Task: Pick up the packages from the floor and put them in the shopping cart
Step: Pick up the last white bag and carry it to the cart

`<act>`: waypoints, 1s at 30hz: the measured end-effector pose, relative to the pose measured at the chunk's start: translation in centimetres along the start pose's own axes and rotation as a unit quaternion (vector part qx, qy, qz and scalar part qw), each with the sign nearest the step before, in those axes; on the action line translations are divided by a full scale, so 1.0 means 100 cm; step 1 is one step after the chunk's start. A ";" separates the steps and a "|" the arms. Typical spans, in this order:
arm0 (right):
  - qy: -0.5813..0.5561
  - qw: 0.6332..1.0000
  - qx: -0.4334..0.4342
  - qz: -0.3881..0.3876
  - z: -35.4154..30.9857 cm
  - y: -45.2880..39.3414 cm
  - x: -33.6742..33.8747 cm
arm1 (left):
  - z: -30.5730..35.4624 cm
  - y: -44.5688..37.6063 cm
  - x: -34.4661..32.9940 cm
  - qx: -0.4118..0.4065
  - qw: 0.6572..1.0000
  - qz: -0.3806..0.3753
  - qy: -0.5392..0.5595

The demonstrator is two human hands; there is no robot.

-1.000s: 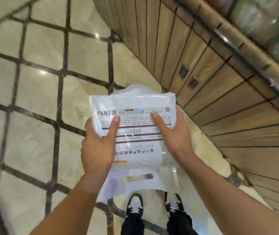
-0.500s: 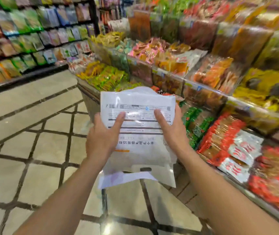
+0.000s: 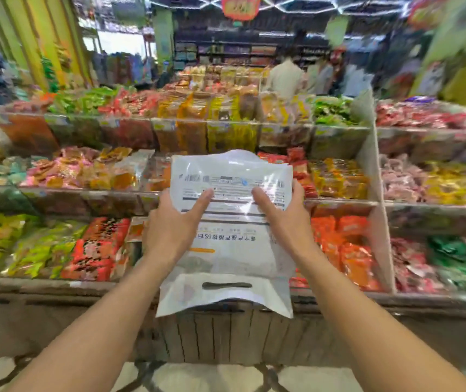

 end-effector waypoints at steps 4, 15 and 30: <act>0.061 0.993 -0.032 0.100 0.020 0.025 0.128 | 0.061 0.046 -0.098 -0.071 0.991 -0.111 -0.005; 0.164 0.936 -0.093 0.299 0.042 0.158 0.442 | 0.214 0.276 -0.307 -0.227 0.912 -0.339 0.029; 0.255 0.834 -0.178 0.457 0.048 0.347 0.761 | 0.346 0.609 -0.490 -0.326 0.806 -0.490 0.071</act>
Point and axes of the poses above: each hand's wrist, its own y-axis away from the middle knuckle, its own x-axis out of the back of the hand, z = x × y, the point moved 4 cm from there along -y, towards the middle knuckle, and after that the axes turned 10 degrees about x, right-handed, at the moved point
